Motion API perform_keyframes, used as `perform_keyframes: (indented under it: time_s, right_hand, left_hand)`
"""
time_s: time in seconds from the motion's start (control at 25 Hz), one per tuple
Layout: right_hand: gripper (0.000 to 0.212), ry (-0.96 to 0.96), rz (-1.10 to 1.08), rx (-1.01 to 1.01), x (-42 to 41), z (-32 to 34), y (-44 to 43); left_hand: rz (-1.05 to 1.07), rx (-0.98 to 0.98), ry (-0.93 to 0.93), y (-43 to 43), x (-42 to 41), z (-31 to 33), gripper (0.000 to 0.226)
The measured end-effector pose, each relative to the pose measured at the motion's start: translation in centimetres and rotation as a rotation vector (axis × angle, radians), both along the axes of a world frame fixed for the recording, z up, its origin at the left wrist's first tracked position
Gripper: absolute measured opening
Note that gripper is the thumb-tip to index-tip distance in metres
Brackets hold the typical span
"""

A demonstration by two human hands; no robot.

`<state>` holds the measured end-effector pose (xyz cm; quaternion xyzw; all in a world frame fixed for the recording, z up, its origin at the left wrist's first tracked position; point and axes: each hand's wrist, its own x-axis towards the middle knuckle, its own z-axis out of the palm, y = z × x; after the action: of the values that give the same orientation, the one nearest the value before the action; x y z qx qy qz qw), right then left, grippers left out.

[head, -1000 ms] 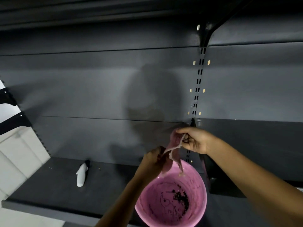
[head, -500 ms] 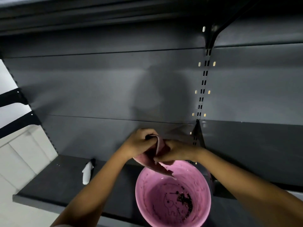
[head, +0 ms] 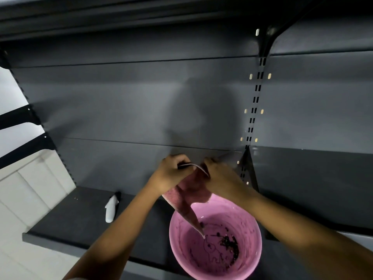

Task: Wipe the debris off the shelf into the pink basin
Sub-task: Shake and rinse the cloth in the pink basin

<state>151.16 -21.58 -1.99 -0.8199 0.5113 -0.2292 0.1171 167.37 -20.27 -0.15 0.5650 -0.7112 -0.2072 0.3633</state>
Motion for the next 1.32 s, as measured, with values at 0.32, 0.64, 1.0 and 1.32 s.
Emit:
perform_keyframes:
  time_s: [0.32, 0.64, 1.0, 1.32]
  right_hand:
    - [0.023, -0.052, -0.086, 0.143, -3.6, 2.6, -1.3]
    - [0.015, 0.028, 0.057, -0.18, -0.1, 0.9, 3.0]
    - [0.025, -0.196, 0.264, 0.019, -0.5, 1.0, 4.6]
    - [0.024, -0.73, 0.114, 0.429, -2.6, 5.2, 2.5]
  left_hand:
    - [0.039, 0.153, -0.155, 1.0, 2.8, -1.0, 0.022]
    - [0.101, 0.513, 0.729, 1.9, -1.5, 0.3, 0.012]
    - [0.021, 0.579, 1.013, 2.2, -1.8, 0.3, 0.015]
    - [-0.265, 0.384, 0.753, 2.7, 0.0, -3.9, 0.04]
